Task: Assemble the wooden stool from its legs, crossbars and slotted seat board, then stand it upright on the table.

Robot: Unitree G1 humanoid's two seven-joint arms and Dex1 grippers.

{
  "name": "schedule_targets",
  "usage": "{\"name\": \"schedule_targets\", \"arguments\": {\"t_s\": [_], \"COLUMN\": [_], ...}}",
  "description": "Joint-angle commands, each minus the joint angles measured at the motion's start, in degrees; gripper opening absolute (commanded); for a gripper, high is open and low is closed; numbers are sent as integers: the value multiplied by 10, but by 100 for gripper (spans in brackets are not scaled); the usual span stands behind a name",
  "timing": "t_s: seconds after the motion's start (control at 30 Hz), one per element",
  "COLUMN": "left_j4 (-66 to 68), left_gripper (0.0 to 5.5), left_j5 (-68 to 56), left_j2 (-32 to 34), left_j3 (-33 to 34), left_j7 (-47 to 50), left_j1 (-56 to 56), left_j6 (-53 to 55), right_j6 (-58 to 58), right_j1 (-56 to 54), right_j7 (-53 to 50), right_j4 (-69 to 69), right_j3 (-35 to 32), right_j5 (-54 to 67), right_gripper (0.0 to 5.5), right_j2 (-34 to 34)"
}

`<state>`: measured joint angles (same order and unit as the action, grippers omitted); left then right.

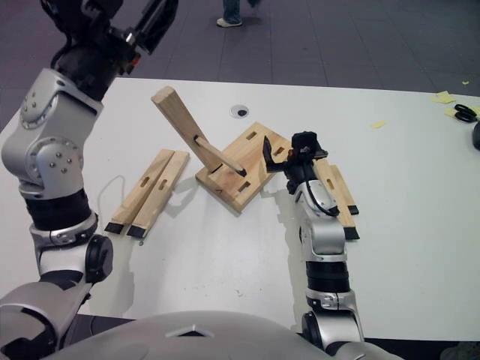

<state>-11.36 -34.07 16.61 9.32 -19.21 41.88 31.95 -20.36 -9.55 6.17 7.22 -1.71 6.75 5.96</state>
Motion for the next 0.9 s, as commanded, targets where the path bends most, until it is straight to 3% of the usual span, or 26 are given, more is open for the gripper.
{"name": "schedule_targets", "arguments": {"t_s": [0.03,0.17,0.4,0.9], "left_j4": [38,49,73,47], "left_gripper": [538,538,538,538], "left_j5": [-25,-37,26,-31], "left_j2": [-6,-12,3,-45], "left_j3": [6,-19,-125,-46], "left_j7": [-15,-44,-94,-32], "left_j1": [33,26,-111,-14], "left_j6": [16,31,46,47], "right_j6": [4,7,9,9], "right_j1": [-15,-15,-3,-3], "right_j7": [-1,0,4,3], "right_j4": [-9,-11,-24,-22], "right_j3": [-2,-1,-2,-1], "right_j5": [-1,-2,-5,-5], "right_gripper": [540,540,540,540], "right_j2": [-2,-4,0,-8]}}
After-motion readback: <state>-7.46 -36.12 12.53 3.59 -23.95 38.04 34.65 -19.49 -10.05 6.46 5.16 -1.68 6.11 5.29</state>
